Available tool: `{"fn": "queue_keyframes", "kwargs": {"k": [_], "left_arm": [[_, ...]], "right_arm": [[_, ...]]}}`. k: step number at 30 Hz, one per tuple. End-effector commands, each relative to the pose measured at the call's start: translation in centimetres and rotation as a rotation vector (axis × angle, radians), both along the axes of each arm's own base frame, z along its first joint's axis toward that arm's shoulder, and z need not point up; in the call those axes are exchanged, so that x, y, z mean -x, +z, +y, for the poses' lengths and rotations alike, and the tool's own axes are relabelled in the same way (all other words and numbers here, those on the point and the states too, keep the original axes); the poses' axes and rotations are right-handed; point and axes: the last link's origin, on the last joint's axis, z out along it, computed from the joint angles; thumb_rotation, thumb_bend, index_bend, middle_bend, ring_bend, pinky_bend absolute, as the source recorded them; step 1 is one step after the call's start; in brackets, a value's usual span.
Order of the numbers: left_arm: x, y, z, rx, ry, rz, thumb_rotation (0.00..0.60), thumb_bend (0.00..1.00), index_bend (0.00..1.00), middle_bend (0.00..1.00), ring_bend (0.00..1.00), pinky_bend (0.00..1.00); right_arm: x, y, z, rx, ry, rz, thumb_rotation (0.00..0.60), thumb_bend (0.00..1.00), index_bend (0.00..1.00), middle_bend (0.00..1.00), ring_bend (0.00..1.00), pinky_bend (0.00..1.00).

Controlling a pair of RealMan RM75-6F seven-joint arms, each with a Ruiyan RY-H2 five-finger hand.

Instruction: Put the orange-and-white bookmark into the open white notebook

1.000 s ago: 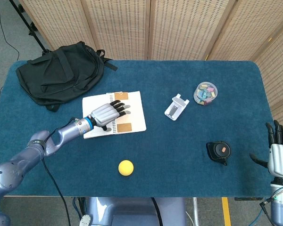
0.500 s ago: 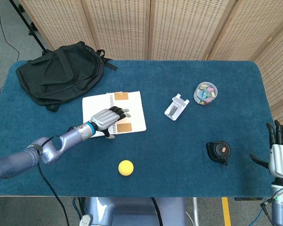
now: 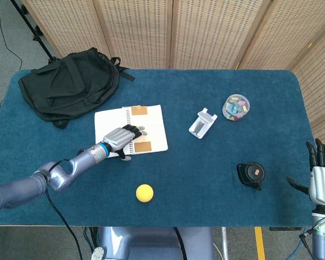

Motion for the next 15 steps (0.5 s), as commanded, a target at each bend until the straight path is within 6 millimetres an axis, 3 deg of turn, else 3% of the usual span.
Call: {"fn": "queue_keyframes", "kwargs": {"k": [1, 15], "left_arm": [[0.16, -0.46, -0.14, 0.012, 0.021, -0.013, 0.6, 0.23, 0.07, 0.0, 0.0, 0.0], [1.09, -1.08, -0.39, 0.046, 0.06, -0.022, 0.6, 0.23, 0.07, 0.0, 0.0, 0.0]], "right_arm": [[-0.01, -0.02, 0.05, 0.0, 0.0, 0.0, 0.6, 0.0, 0.0, 0.0, 0.0, 0.0], [0.06, -0.08, 0.15, -0.004, -0.002, -0.003, 0.6, 0.0, 0.0, 0.0, 0.0, 0.0]]}}
